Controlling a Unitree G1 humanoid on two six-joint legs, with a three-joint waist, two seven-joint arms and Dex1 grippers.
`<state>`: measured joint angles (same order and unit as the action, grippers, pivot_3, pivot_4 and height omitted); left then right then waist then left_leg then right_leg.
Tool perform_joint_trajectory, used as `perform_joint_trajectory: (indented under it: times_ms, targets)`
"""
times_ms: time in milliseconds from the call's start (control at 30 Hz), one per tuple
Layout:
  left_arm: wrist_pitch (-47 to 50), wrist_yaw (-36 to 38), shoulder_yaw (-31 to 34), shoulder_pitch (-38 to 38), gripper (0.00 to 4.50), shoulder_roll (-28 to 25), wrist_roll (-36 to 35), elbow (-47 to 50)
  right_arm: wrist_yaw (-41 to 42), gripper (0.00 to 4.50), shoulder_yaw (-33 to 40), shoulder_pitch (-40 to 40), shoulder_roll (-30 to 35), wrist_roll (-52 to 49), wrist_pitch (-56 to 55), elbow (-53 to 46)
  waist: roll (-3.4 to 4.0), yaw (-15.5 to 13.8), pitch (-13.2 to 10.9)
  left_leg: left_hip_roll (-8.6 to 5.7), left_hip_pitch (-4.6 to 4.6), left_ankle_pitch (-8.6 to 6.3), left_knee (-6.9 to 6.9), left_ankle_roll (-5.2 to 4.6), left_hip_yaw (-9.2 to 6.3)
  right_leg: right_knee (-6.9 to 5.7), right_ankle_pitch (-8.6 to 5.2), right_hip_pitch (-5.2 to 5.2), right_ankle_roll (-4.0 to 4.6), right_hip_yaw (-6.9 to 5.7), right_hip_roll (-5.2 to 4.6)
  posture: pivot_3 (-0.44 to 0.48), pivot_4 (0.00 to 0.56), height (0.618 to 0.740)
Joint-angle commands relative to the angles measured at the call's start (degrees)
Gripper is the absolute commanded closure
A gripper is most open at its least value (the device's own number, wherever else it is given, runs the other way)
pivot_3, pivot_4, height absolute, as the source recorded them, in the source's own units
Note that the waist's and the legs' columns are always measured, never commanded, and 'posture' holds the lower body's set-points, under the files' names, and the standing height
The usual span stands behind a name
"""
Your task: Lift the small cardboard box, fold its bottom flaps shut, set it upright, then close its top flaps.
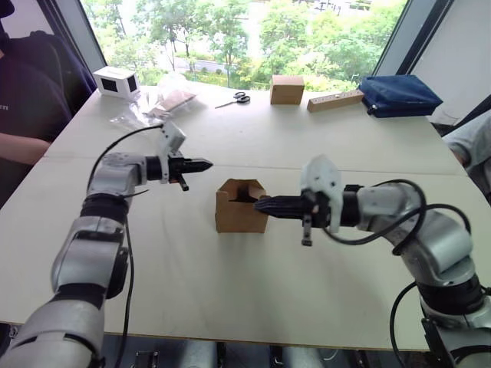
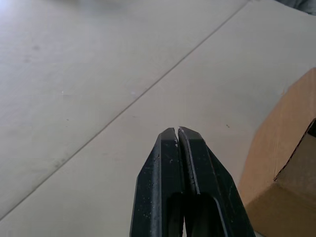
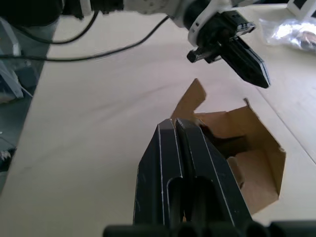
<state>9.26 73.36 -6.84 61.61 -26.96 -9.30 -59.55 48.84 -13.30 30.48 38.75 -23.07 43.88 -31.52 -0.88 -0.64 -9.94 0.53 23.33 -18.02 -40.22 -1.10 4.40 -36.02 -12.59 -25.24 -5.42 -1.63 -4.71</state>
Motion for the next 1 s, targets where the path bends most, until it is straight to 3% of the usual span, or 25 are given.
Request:
perform_joint_trajectory:
  times_ms: [33, 333, 1000]
  targets:
    - [-4.96, 3.26, -2.18, 3.5, 4.45, 2.13, 4.44, -6.4, -2.73, 4.5, -6.01, 0.96, 0.22, 7.81, -3.95, -0.69, 0.0, 0.07, 0.0, 0.0, 0.0, 0.0, 0.0, 0.0, 0.0, 0.0, 0.0, 0.0, 0.0, 0.0, 0.0, 0.0, 0.15, 0.74]
    - [-7.57, 7.14, -2.13, 6.72, 4.45, 5.11, 8.39, -12.38, -5.26, 4.5, -9.4, 3.73, -5.26, 12.07, -6.13, 2.44, -0.03, 0.43, -0.01, 0.06, 0.04, 0.0, 0.0, -0.01, -0.03, -0.03, 0.0, -0.08, 0.0, -0.02, 0.01, 0.0, 0.15, 0.74]
    - [-8.58, 7.81, 0.63, 7.28, 4.45, 6.55, 9.1, -12.48, -3.58, 4.5, -12.05, 6.33, -10.61, 17.58, -11.87, 14.82, -0.03, 0.92, -0.02, 0.08, 0.04, 0.0, 0.0, -0.01, -0.05, -0.05, 0.0, -0.07, 0.0, -0.02, 0.0, 0.0, 0.15, 0.74]
